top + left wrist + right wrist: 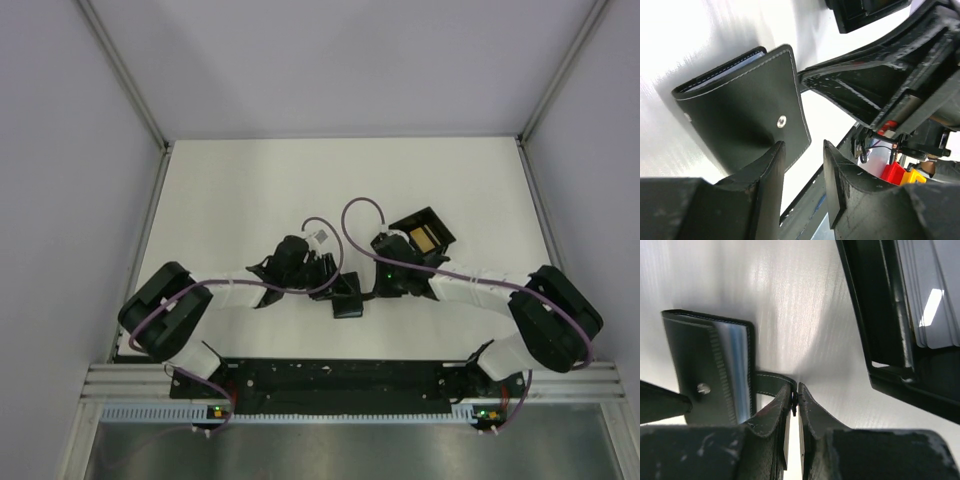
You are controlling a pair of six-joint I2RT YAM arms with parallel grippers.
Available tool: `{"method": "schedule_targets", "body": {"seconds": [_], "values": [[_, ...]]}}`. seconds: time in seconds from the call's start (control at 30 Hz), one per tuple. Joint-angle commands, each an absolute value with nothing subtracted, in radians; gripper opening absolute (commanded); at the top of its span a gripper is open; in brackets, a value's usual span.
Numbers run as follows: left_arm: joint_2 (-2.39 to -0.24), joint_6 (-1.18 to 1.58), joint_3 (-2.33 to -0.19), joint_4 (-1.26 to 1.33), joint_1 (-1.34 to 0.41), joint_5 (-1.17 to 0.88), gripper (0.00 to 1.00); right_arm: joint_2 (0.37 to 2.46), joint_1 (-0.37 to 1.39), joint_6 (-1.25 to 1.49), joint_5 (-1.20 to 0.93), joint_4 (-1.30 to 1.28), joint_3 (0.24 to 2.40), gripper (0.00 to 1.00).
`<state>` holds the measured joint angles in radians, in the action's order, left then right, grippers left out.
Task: Put the credit cards into the card holder
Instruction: Close the card holder at the center of the board.
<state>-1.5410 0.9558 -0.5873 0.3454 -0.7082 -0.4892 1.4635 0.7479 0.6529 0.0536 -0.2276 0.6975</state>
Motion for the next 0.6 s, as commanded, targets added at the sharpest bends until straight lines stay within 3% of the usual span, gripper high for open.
{"method": "schedule_targets", "body": {"seconds": [0.0,0.2,0.57], "values": [[-1.552,0.934,-0.607,0.356,-0.716,-0.473,0.41,1.361,0.759,0.669,0.104,-0.230,0.673,0.09],[-1.595,0.939,-0.615,0.351,-0.716,-0.463,0.42,1.272,0.759,0.646,0.025,-0.164,0.663,0.10],[-1.646,0.934,-0.647,0.327,-0.729,-0.465,0.42,1.328,0.790,0.621,-0.025,-0.184,0.710,0.11]]}}
